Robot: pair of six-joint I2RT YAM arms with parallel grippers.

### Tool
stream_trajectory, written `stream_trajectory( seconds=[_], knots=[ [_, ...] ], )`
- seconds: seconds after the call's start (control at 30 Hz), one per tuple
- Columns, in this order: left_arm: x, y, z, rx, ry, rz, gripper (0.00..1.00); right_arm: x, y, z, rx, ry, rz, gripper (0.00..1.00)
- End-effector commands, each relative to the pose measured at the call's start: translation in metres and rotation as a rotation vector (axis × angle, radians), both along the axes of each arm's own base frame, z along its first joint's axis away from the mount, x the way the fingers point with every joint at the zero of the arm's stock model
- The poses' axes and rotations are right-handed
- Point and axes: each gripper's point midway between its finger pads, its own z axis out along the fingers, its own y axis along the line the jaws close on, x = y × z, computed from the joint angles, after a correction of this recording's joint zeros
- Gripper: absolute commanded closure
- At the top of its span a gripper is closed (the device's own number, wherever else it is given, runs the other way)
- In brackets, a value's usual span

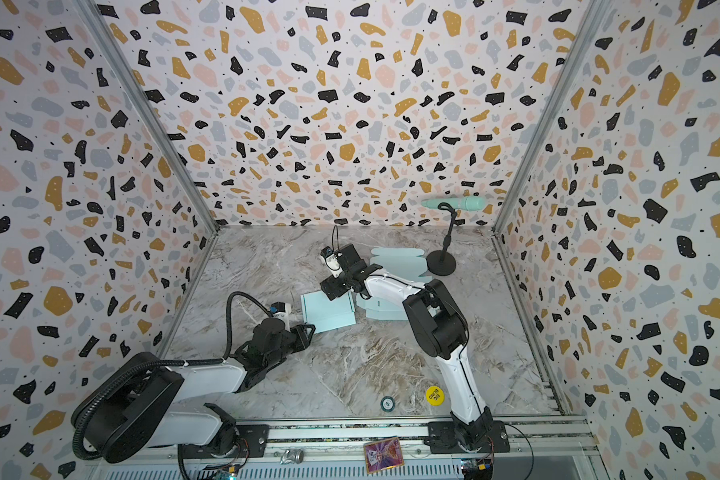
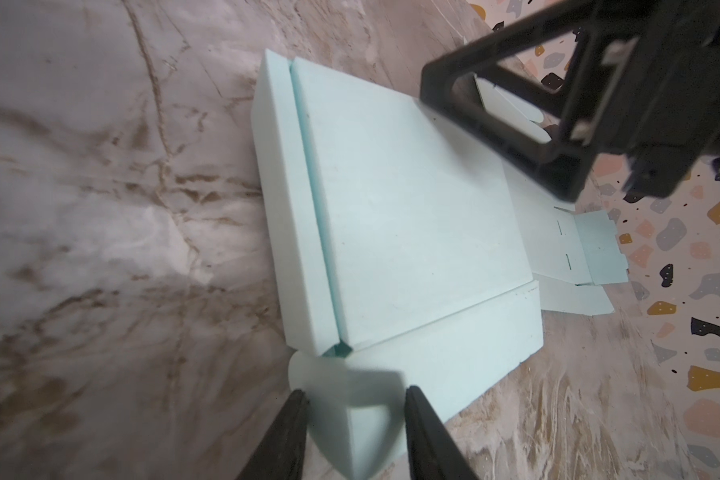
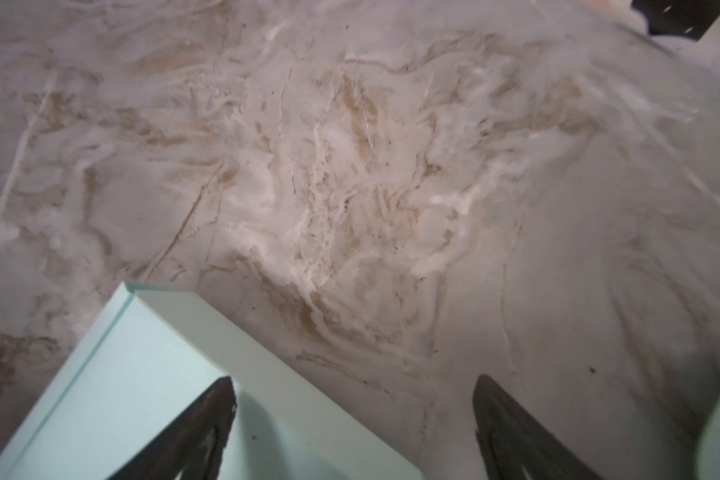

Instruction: Fold the paper box

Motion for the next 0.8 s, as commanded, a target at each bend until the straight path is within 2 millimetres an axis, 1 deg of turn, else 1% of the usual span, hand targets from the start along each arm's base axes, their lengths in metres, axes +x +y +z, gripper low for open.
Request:
stream_trajectory(
  seconds=[0.0,0.1,0.23,0.43,0.57,0.67,0.77],
  knots=[
    [0.006,-0.003,0.007,0.008,-0.027,-0.008,0.59,-0.019,0.000,0.000,-0.036,0.026,0.063,0.10],
    [0.006,-0.003,0.009,0.012,-0.035,-0.009,0.59,-0.027,-0.006,-0.012,-0.045,0.048,0.062,0.11],
    [0.005,-0.001,0.006,0.042,-0.031,-0.019,0.59,-0.035,-0.013,-0.025,-0.072,0.065,0.058,0.11],
    [-0.001,0.003,-0.009,0.097,0.000,-0.036,0.60,-0.042,-0.016,-0.041,-0.114,0.074,0.057,0.12],
    [-0.004,0.002,-0.020,0.126,0.027,-0.046,0.62,-0.047,-0.016,-0.048,-0.131,0.084,0.065,0.13],
    [-0.005,-0.005,-0.022,0.101,0.029,-0.069,0.64,-0.050,-0.013,-0.052,-0.135,0.089,0.069,0.13],
    [-0.005,-0.014,-0.014,0.038,0.016,-0.085,0.64,-0.053,-0.012,-0.054,-0.142,0.097,0.067,0.13]
  ],
)
